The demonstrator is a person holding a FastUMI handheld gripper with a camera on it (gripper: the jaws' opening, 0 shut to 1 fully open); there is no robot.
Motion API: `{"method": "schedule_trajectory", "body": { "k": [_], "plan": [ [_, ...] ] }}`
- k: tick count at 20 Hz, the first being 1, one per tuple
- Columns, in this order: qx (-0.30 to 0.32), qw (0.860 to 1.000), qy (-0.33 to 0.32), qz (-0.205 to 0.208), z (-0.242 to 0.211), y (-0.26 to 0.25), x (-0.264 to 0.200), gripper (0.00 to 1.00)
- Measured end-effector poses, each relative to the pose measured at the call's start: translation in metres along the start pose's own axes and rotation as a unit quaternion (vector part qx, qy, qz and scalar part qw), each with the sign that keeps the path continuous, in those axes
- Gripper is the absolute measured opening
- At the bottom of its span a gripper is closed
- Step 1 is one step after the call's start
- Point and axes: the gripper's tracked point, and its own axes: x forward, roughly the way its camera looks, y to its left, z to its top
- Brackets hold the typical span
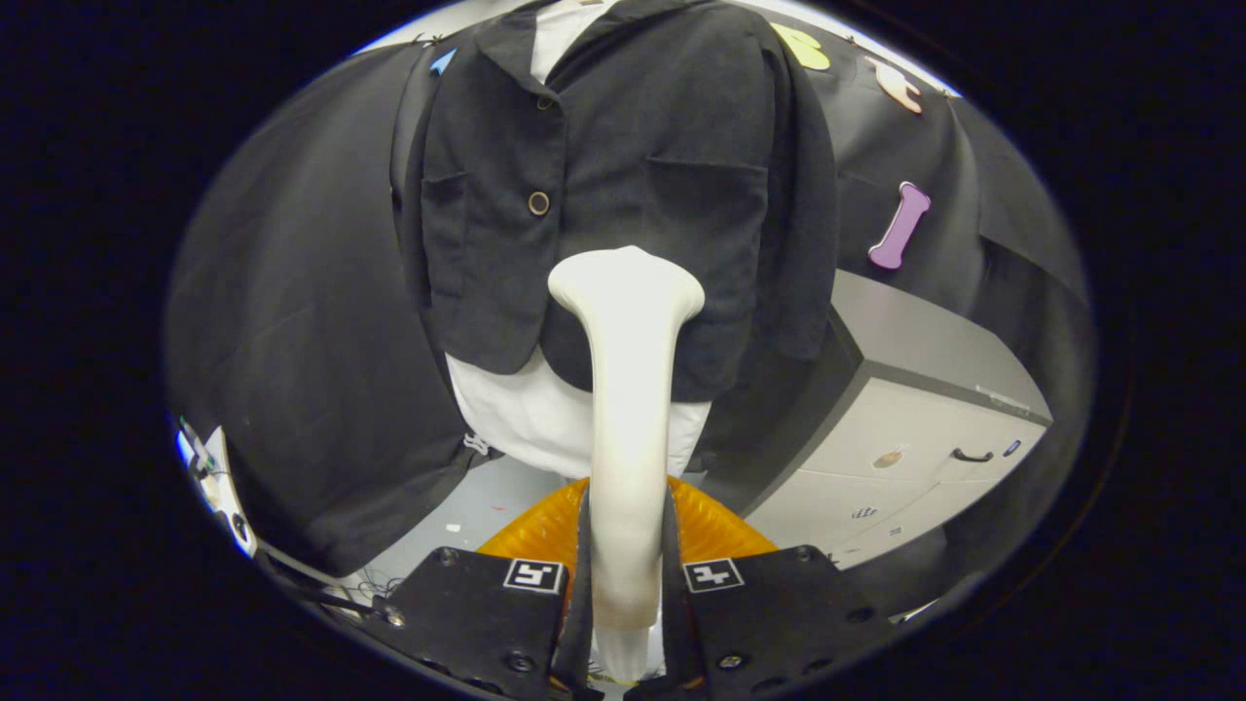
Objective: Iron the clothes twice with a garment steamer, once on the left side and once on the right side.
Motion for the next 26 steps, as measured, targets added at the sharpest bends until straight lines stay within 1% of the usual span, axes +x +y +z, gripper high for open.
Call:
{"method": "schedule_trajectory", "body": {
  "k": [5,8,12,16,20,26],
  "plan": [
    [0.004,1.0,0.001,0.011,-0.004,0.0,-0.004,0.32],
    [0.005,1.0,-0.008,0.019,0.0,0.001,-0.019,0.32],
    [0.012,0.999,-0.033,0.026,0.018,0.0,-0.048,0.32],
    [0.017,0.997,-0.077,0.025,0.053,0.002,-0.083,0.32],
    [0.02,0.992,-0.121,0.027,0.093,0.015,-0.118,0.32],
    [-0.001,0.98,-0.193,0.05,0.163,0.06,-0.157,0.32]
  ]
}}
